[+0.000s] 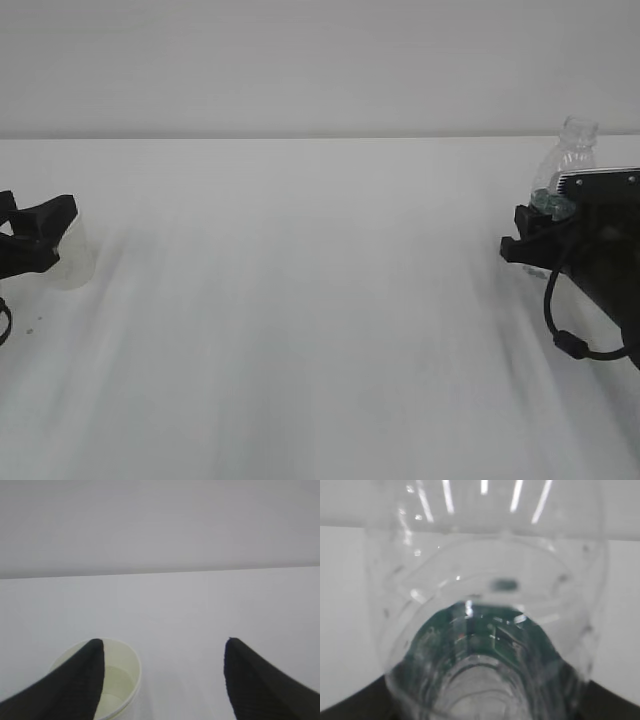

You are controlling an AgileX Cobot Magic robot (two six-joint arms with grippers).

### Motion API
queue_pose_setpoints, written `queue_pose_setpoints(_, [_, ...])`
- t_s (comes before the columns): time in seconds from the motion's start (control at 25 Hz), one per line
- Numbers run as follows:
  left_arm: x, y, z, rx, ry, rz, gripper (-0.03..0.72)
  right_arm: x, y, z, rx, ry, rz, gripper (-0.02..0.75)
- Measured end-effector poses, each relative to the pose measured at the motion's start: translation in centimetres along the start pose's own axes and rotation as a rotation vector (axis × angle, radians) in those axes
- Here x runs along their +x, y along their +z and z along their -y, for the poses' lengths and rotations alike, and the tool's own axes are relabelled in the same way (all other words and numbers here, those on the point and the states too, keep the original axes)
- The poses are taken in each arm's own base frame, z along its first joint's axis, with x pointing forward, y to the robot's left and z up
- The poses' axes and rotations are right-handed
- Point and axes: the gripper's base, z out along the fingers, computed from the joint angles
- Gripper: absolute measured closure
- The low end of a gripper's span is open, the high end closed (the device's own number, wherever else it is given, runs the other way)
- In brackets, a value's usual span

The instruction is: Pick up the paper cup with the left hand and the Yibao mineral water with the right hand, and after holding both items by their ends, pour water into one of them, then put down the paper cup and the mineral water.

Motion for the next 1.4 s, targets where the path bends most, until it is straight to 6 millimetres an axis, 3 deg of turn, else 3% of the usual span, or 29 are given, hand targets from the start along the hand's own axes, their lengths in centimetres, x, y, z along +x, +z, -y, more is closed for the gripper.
queue_pose_setpoints(0.72, [0.0, 0.0, 0.0, 0.0, 0.0, 0.0, 0.16, 2.0, 1.7, -0.3, -0.006, -0.009, 0.002, 0.332])
queue_pose_setpoints(1.4, [0.0, 0.0, 0.0, 0.0, 0.0, 0.0, 0.16, 1.9, 1.7, -0.3, -0.004, -0.009, 0.021, 0.332])
